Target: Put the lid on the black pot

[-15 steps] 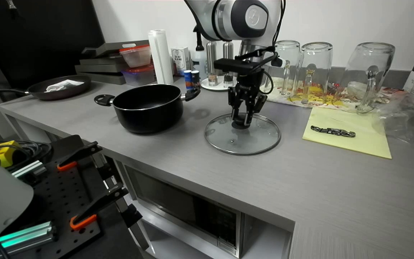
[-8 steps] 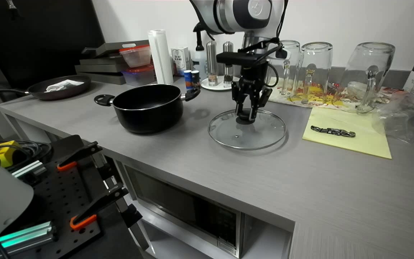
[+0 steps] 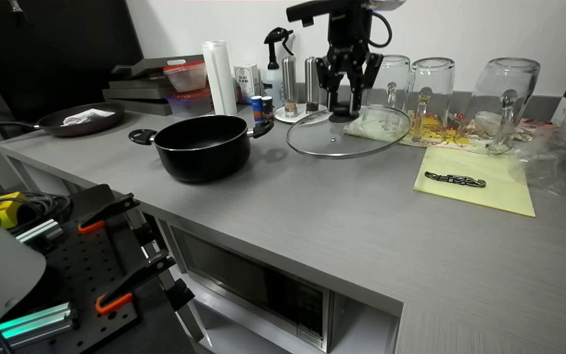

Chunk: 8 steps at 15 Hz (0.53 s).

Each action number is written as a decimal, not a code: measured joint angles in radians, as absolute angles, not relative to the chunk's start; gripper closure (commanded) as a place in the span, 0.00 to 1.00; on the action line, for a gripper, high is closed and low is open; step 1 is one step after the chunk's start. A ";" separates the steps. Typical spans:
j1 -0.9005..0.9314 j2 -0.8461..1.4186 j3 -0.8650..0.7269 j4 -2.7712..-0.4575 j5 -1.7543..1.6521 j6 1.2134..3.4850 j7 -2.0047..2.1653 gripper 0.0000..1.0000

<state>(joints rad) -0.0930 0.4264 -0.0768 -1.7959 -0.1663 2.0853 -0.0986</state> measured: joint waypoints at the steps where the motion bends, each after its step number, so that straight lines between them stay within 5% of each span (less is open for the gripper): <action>1: -0.083 0.384 -0.073 -1.827 -0.181 2.085 -0.100 0.75; 8: 0.012 0.153 -0.008 -2.021 -0.270 2.086 -0.102 0.75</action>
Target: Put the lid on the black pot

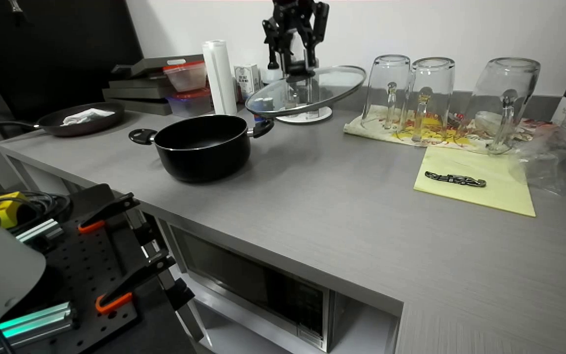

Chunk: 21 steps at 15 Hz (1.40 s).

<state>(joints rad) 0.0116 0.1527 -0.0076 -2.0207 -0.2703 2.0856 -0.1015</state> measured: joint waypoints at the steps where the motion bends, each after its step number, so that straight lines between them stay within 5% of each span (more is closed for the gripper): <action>1: 0.025 0.135 0.007 -2.040 -0.276 2.086 -0.102 0.75; 21: 0.193 0.106 0.185 -2.225 -0.302 2.128 -0.101 0.75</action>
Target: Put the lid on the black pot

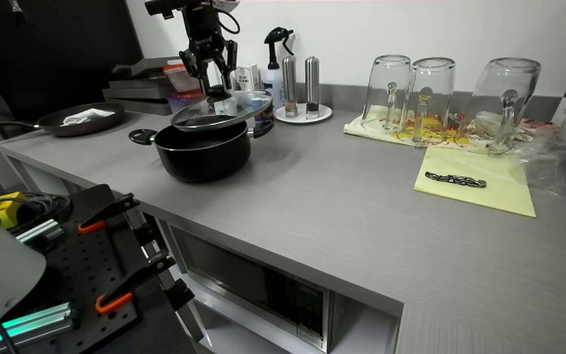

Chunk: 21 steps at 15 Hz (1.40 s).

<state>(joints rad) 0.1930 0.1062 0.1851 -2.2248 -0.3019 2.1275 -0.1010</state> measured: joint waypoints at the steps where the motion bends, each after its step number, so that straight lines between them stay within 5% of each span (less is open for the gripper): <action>1: 0.199 0.109 0.191 -2.227 -0.303 2.132 -0.101 0.75; 21: 0.252 0.199 0.241 -2.228 -0.304 2.205 -0.121 0.75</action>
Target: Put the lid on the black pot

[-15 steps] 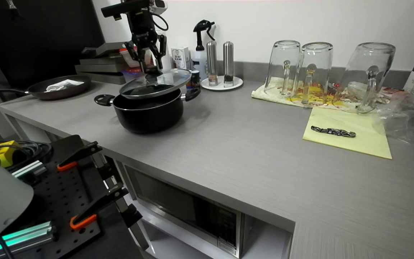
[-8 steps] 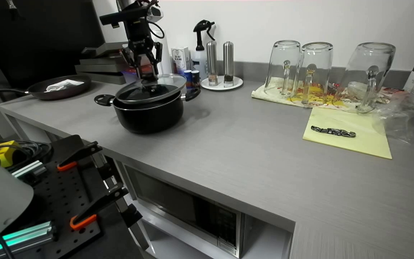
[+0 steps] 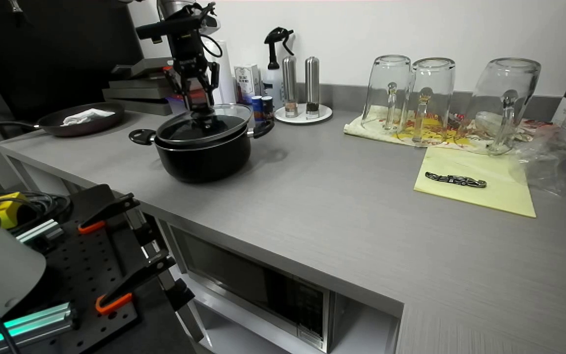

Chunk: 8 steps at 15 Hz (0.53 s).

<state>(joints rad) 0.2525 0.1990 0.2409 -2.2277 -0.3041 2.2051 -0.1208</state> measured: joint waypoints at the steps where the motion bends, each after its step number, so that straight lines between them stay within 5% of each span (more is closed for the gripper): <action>1: 0.252 0.202 0.241 -2.227 -0.304 2.208 -0.122 0.75; 8: 0.253 0.232 0.241 -2.224 -0.304 2.216 -0.128 0.75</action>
<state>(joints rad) 0.2525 0.2325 0.2412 -2.2239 -0.3041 2.2158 -0.1284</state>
